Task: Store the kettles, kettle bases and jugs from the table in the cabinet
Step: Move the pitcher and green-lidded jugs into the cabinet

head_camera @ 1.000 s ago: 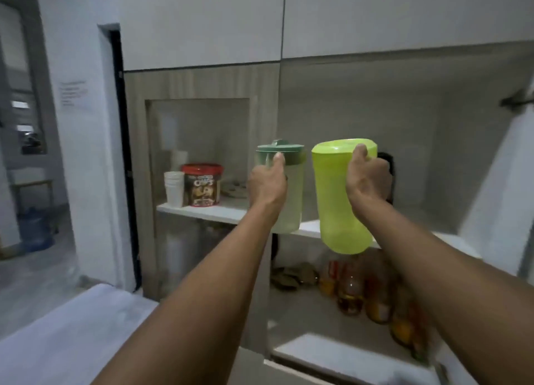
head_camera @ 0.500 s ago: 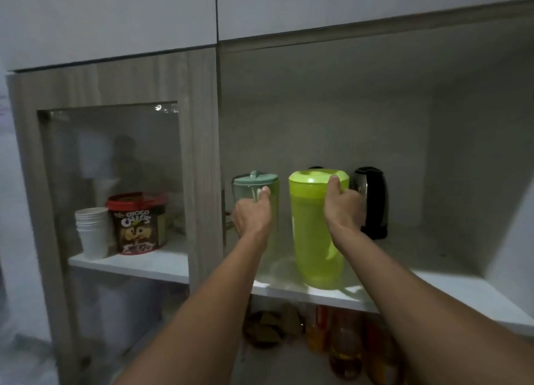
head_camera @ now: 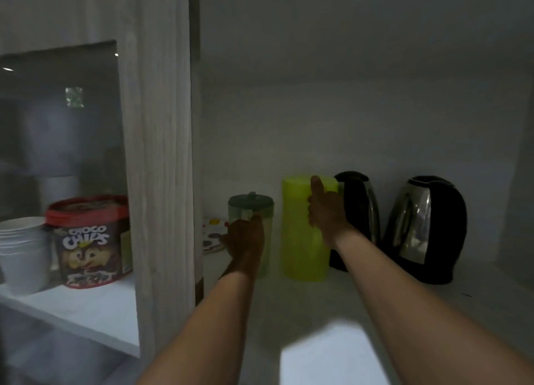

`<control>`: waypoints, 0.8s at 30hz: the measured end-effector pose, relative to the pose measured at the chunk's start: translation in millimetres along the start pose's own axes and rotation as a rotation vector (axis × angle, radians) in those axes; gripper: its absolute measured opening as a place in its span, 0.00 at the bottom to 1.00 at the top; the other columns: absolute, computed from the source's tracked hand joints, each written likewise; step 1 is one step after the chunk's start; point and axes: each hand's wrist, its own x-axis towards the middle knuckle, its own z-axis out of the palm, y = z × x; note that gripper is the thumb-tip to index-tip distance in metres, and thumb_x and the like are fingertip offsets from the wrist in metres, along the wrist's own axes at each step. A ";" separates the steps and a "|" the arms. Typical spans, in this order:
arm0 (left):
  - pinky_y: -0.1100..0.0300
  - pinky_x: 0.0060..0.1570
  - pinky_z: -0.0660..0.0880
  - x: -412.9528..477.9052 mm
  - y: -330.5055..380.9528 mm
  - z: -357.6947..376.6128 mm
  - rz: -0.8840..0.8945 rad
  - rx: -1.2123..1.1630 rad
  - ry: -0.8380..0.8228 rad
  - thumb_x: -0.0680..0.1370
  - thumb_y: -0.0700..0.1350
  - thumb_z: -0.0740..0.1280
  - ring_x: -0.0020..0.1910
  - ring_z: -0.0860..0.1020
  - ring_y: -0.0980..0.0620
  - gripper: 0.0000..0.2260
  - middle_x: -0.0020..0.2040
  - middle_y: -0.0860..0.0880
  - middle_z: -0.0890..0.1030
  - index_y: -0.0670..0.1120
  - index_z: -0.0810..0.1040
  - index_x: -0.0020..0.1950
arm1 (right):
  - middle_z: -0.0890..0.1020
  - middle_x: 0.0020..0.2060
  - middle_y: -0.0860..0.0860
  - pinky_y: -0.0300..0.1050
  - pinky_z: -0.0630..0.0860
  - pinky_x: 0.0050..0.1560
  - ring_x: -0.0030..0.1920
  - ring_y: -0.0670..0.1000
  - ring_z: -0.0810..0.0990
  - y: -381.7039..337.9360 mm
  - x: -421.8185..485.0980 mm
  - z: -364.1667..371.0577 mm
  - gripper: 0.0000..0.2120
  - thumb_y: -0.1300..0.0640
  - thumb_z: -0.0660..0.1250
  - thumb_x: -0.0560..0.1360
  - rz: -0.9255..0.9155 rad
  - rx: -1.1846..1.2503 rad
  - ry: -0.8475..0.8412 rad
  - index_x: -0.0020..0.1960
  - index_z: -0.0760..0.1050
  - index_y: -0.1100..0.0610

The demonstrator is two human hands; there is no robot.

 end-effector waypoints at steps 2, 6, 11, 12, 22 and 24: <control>0.51 0.64 0.70 26.8 2.6 13.9 -0.054 -0.048 0.004 0.82 0.58 0.52 0.64 0.76 0.40 0.26 0.64 0.37 0.77 0.41 0.75 0.68 | 0.69 0.30 0.56 0.51 0.67 0.40 0.33 0.56 0.70 4.8 25.0 7.2 0.38 0.36 0.54 0.79 0.021 0.008 -0.068 0.54 0.77 0.72; 0.48 0.61 0.75 67.6 7.4 37.4 -0.080 -0.363 -0.050 0.79 0.56 0.61 0.61 0.77 0.36 0.25 0.61 0.35 0.79 0.35 0.77 0.62 | 0.68 0.29 0.56 0.51 0.65 0.40 0.29 0.55 0.67 18.1 70.6 18.3 0.39 0.38 0.54 0.80 0.030 -0.007 -0.141 0.62 0.73 0.77; 0.48 0.58 0.77 100.7 17.2 57.5 -0.121 -0.384 0.038 0.78 0.59 0.64 0.57 0.78 0.38 0.29 0.59 0.35 0.78 0.33 0.74 0.63 | 0.67 0.29 0.57 0.49 0.66 0.41 0.34 0.56 0.70 34.9 107.1 23.0 0.41 0.35 0.54 0.79 0.012 -0.007 -0.163 0.61 0.74 0.75; 0.50 0.55 0.77 103.7 18.7 57.3 -0.121 -0.390 0.030 0.78 0.59 0.63 0.54 0.78 0.39 0.29 0.58 0.36 0.79 0.33 0.74 0.63 | 0.68 0.29 0.57 0.49 0.67 0.41 0.33 0.56 0.70 35.6 112.0 23.6 0.40 0.35 0.55 0.79 0.007 -0.006 -0.167 0.60 0.74 0.75; 0.50 0.57 0.73 79.9 7.0 55.6 -0.080 -0.174 0.047 0.80 0.63 0.55 0.62 0.76 0.37 0.34 0.64 0.35 0.76 0.34 0.71 0.67 | 0.70 0.71 0.61 0.53 0.70 0.62 0.68 0.62 0.72 51.4 103.5 24.3 0.41 0.34 0.55 0.77 0.046 -0.160 -0.127 0.77 0.57 0.64; 0.49 0.61 0.71 58.9 6.1 47.4 -0.053 -0.130 0.040 0.81 0.61 0.55 0.65 0.74 0.37 0.32 0.67 0.34 0.74 0.34 0.69 0.69 | 0.71 0.70 0.62 0.51 0.71 0.60 0.67 0.62 0.72 56.3 81.3 13.6 0.38 0.36 0.57 0.78 0.071 -0.222 -0.126 0.75 0.60 0.65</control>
